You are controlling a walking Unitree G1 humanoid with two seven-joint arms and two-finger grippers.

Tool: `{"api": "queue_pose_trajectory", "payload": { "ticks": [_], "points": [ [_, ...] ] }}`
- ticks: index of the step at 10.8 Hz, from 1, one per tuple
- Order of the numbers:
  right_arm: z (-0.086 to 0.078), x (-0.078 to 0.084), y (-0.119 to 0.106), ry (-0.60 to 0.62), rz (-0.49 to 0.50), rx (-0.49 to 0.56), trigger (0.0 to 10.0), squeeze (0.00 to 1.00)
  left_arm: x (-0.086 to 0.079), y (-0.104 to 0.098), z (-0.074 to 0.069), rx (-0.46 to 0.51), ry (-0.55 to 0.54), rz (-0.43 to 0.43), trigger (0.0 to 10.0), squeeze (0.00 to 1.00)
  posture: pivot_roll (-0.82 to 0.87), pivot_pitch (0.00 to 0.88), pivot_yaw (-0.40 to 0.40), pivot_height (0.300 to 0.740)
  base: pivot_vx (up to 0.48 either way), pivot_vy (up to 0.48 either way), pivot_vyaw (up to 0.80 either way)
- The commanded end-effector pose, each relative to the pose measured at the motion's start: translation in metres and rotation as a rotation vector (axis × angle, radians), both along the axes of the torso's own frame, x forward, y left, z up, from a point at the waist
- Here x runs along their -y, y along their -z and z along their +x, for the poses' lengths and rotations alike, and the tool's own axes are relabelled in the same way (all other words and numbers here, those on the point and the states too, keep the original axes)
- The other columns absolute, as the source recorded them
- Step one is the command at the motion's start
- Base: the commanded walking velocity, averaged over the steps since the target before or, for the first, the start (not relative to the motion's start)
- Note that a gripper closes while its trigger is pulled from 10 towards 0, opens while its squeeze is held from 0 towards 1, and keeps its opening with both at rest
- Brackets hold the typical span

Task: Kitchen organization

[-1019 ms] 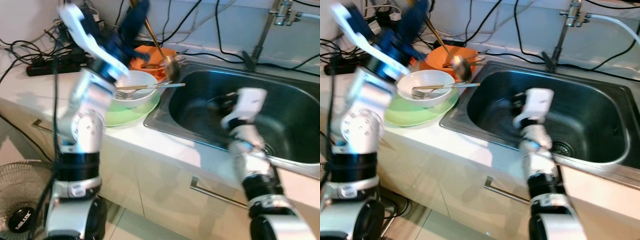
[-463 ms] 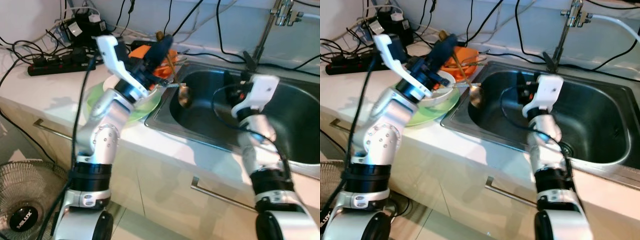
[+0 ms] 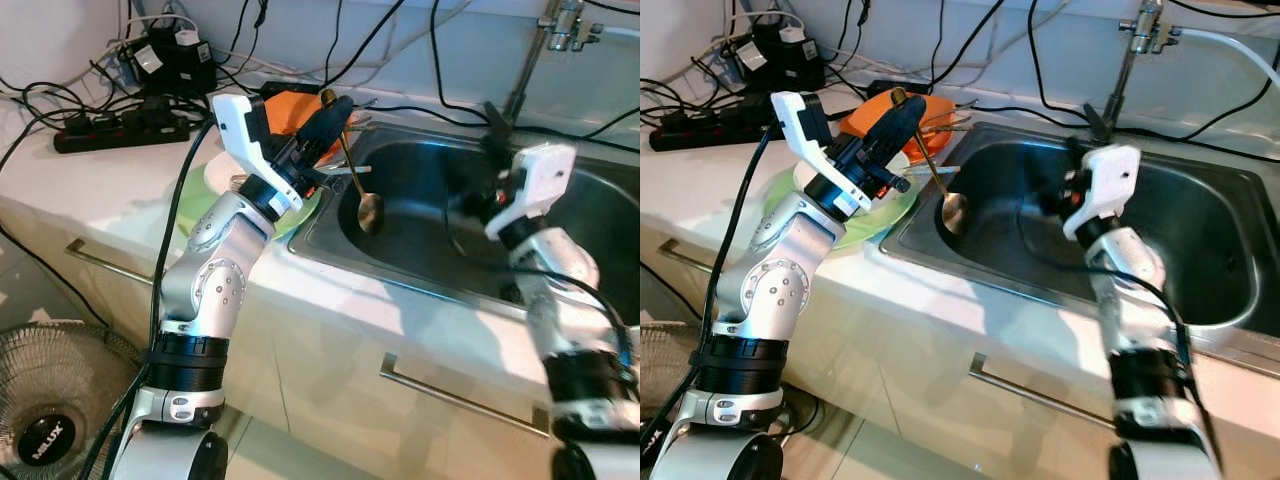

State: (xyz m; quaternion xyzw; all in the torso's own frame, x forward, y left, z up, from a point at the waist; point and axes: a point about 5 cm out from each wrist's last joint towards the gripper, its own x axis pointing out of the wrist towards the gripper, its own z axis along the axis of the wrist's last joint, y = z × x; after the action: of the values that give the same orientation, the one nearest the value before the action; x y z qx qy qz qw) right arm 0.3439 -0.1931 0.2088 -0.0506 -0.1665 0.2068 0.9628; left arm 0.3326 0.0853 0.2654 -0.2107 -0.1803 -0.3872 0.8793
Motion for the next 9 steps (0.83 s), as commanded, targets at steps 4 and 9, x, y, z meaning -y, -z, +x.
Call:
{"api": "queue_pose_trajectory", "payload": {
  "ticks": [4, 9],
  "points": [
    [-0.027, -0.043, 0.008, -0.359, -0.061, -0.051, 10.0, 0.00, 0.000, 0.003, 0.003, 0.001, -0.012, 0.039, 10.0, 0.00, 0.12, 0.014, 0.080, 0.740, 0.000, 0.000, 0.00],
    [-0.033, -0.070, -0.001, -0.452, -0.021, -0.041, 10.0, 0.00, 0.010, 0.008, 0.003, -0.010, 0.014, 0.052, 10.0, 0.00, 0.12, 0.026, 0.082, 0.740, 0.000, 0.000, 0.00]
  ]
}}
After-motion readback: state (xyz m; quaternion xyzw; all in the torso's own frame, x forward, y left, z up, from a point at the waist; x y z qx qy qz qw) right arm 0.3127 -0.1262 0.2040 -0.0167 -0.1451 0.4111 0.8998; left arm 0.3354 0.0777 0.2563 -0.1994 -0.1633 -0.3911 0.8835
